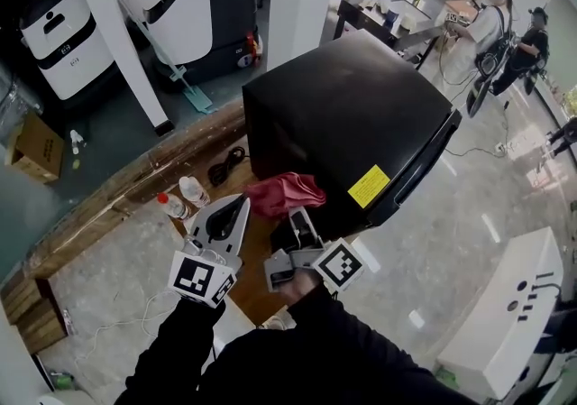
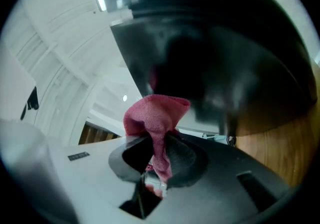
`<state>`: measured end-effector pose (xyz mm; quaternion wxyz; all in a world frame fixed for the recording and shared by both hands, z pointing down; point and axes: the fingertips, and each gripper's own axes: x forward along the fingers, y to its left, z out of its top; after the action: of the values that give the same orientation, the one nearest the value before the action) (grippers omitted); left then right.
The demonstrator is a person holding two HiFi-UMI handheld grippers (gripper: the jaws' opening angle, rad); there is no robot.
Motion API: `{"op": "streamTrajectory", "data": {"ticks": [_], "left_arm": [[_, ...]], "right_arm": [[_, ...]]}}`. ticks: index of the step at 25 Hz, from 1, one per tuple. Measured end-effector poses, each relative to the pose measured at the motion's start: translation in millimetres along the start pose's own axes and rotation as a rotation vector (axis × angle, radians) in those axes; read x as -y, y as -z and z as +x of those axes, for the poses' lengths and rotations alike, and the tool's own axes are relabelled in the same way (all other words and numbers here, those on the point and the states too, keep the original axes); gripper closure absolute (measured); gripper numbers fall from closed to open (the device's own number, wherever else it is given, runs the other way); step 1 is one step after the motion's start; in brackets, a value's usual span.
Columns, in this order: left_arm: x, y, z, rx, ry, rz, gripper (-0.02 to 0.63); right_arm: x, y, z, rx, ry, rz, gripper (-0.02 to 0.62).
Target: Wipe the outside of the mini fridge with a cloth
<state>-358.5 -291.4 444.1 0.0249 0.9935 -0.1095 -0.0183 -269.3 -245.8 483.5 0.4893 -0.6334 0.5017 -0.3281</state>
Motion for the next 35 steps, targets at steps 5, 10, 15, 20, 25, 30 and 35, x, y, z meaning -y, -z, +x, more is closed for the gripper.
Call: {"op": "streamTrajectory", "data": {"ticks": [5, 10, 15, 20, 25, 30, 35], "left_arm": [[23, 4, 7, 0.000, 0.039, -0.009, 0.601], [45, 26, 17, -0.046, 0.094, -0.020, 0.601], [58, 58, 23, -0.110, 0.103, -0.010, 0.601], [69, 114, 26, -0.225, 0.104, -0.017, 0.601], [74, 155, 25, -0.295, 0.106, -0.025, 0.601], [79, 202, 22, -0.388, 0.123, -0.038, 0.601], [85, 225, 12, -0.454, 0.139, -0.029, 0.601]], "right_arm": [[25, -25, -16, 0.081, 0.041, 0.029, 0.526], [47, -22, -22, 0.102, 0.048, 0.059, 0.523], [93, -14, -33, 0.088, 0.149, 0.072, 0.523], [149, 3, -38, 0.066, 0.197, 0.112, 0.522], [193, 17, -37, 0.037, 0.258, 0.063, 0.518], [253, 34, -38, -0.016, 0.340, 0.047, 0.514], [307, 50, -48, -0.037, 0.430, 0.065, 0.512]]}}
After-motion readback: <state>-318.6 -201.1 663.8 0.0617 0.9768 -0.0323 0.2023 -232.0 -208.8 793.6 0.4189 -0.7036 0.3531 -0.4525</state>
